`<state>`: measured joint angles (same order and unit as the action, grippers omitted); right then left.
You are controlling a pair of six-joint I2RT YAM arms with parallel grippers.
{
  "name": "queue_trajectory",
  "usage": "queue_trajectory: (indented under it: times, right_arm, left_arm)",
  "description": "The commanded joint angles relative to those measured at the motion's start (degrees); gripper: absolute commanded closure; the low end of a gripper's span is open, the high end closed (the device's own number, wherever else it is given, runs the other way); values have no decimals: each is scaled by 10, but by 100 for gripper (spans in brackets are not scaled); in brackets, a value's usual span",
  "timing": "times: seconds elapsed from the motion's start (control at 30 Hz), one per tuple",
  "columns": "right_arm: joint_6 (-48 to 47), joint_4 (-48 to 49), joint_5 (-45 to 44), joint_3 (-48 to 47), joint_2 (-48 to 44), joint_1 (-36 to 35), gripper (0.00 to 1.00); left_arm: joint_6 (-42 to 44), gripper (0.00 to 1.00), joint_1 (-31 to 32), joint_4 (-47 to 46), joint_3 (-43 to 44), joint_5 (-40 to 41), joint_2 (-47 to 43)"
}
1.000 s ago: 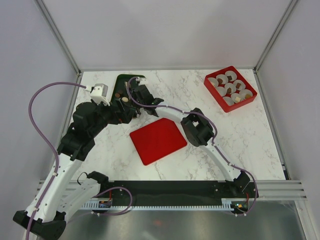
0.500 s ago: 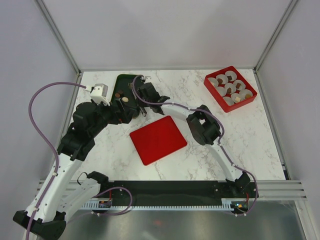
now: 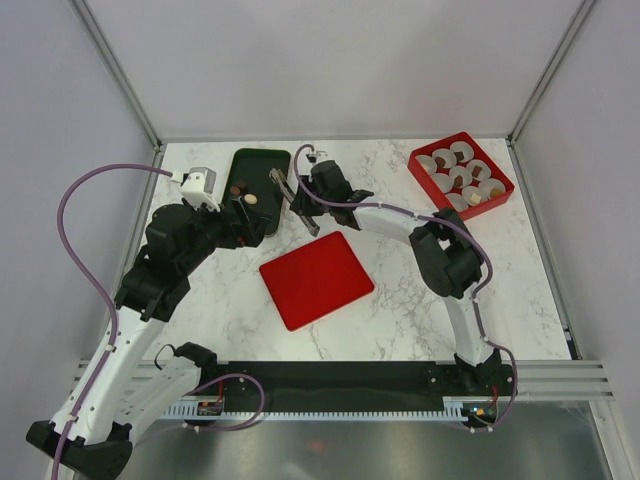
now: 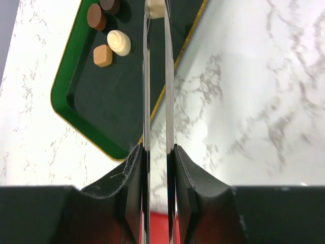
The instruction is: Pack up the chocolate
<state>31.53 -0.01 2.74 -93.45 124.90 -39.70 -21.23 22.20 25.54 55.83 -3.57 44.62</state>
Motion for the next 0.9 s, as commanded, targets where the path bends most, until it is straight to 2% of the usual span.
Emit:
queue_trajectory:
  times: [0.0, 0.23, 0.47, 0.67, 0.87]
  right_arm:
    - [-3, 50, 27, 57, -106, 27, 71]
    - [-15, 31, 10, 247, -290, 115, 71]
    - [-69, -118, -62, 295, -438, 203, 70]
    - [-84, -187, -83, 312, -481, 277, 70]
    - [-80, -208, -10, 306, -468, 371, 70]
  left_arm:
    - [-14, 0, -5, -25, 2, -6, 3]
    - [-14, 0, -5, -25, 2, -5, 2]
    - [-13, 0, -5, -25, 2, -5, -1]
    - [-14, 0, -5, -26, 2, -8, 6]
    - [-14, 0, -5, -26, 2, -10, 8]
